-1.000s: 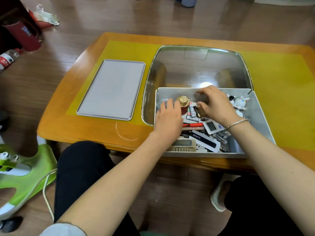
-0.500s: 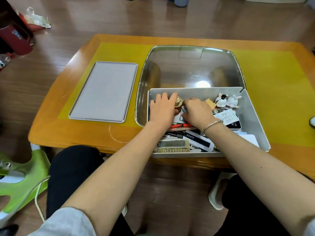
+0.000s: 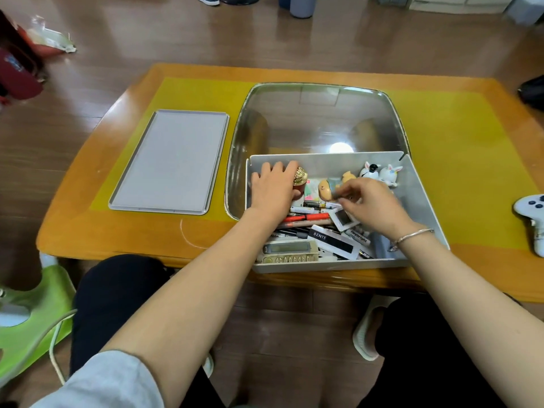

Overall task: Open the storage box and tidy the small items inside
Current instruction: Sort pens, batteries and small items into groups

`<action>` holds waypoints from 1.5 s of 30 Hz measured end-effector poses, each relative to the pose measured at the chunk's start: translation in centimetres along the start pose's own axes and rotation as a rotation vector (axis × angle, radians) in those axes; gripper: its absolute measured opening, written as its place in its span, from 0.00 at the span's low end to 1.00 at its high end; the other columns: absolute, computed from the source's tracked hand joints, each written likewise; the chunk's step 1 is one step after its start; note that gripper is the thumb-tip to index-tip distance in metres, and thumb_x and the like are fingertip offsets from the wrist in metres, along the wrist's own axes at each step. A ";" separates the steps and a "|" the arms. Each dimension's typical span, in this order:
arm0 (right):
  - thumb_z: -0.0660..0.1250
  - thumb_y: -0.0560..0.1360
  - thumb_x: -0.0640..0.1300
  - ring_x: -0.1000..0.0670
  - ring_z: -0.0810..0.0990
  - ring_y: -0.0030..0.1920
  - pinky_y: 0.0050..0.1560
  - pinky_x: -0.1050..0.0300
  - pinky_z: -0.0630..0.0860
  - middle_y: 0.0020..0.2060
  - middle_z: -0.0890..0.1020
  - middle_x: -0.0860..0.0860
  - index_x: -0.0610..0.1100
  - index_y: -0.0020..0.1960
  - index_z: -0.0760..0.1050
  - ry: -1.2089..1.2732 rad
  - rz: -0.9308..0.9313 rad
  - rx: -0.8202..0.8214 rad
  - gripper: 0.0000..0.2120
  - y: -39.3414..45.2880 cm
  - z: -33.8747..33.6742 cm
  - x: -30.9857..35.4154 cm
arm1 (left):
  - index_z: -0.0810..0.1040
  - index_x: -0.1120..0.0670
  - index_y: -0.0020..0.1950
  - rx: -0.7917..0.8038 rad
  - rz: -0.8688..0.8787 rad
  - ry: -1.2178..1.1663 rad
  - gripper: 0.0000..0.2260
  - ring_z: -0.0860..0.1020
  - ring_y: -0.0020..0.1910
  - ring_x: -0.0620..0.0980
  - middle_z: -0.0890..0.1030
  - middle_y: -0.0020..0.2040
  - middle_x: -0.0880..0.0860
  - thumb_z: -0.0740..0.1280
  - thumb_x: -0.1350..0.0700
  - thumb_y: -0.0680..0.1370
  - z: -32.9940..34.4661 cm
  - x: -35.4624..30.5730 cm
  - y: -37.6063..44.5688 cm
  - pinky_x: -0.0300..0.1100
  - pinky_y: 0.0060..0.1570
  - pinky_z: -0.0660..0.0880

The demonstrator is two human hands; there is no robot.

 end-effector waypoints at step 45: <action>0.75 0.65 0.56 0.44 0.74 0.56 0.52 0.49 0.69 0.51 0.77 0.46 0.48 0.62 0.75 -0.462 -0.006 0.122 0.28 -0.8 -3.2 -3.7 | 0.47 0.49 0.78 0.075 -0.321 -0.253 0.30 0.79 0.43 0.53 0.80 0.50 0.55 0.60 0.54 0.81 -2.6 5.0 -4.2 0.52 0.42 0.79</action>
Point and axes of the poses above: each hand's wrist, its own y-axis towards the middle knuckle, its own z-axis out of the palm, x = y × z, the point moved 2 cm from there along y, towards the middle knuckle
